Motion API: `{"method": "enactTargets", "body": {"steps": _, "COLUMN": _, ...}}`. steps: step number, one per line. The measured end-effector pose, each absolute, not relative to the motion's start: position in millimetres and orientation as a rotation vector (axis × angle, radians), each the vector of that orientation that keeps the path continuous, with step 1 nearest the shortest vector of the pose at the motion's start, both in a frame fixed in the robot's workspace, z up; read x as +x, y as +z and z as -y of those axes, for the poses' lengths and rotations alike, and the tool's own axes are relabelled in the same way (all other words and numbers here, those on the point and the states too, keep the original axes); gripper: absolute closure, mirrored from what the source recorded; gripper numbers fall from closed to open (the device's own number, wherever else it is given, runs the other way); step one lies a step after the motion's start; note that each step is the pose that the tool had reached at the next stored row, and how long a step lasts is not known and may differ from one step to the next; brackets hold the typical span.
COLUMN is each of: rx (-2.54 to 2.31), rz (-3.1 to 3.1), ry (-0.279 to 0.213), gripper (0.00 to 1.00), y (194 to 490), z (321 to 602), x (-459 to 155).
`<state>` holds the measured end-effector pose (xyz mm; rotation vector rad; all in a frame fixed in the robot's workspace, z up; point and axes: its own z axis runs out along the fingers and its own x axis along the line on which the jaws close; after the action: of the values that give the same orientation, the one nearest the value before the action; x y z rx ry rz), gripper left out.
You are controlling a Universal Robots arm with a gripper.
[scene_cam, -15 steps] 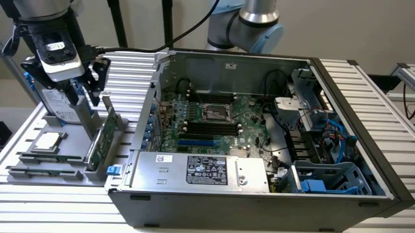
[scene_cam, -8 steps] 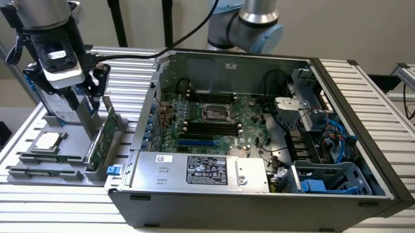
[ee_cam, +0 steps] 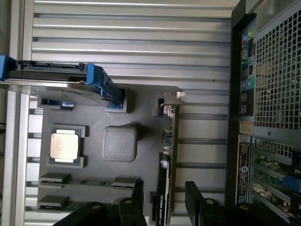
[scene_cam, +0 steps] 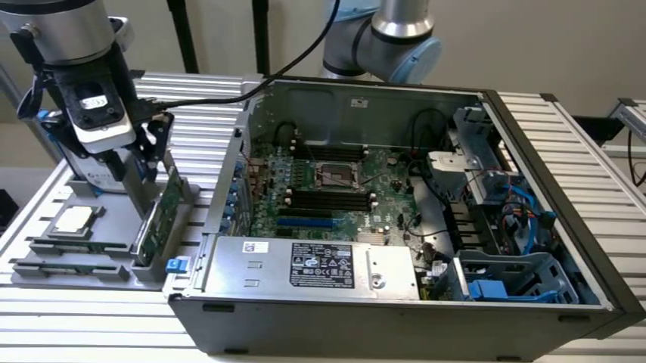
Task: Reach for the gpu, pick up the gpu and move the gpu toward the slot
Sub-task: 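Pick up the gpu and move the gpu toward the slot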
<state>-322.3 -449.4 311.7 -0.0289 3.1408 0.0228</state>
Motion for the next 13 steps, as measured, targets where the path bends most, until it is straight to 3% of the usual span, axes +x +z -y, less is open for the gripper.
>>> {"method": "enactTargets", "body": {"steps": 13, "rx": 0.000, "rz": -3.139, "ry": 0.023, "gripper": 0.52, "y": 288.0, "z": 455.2, "x": -321.7}}
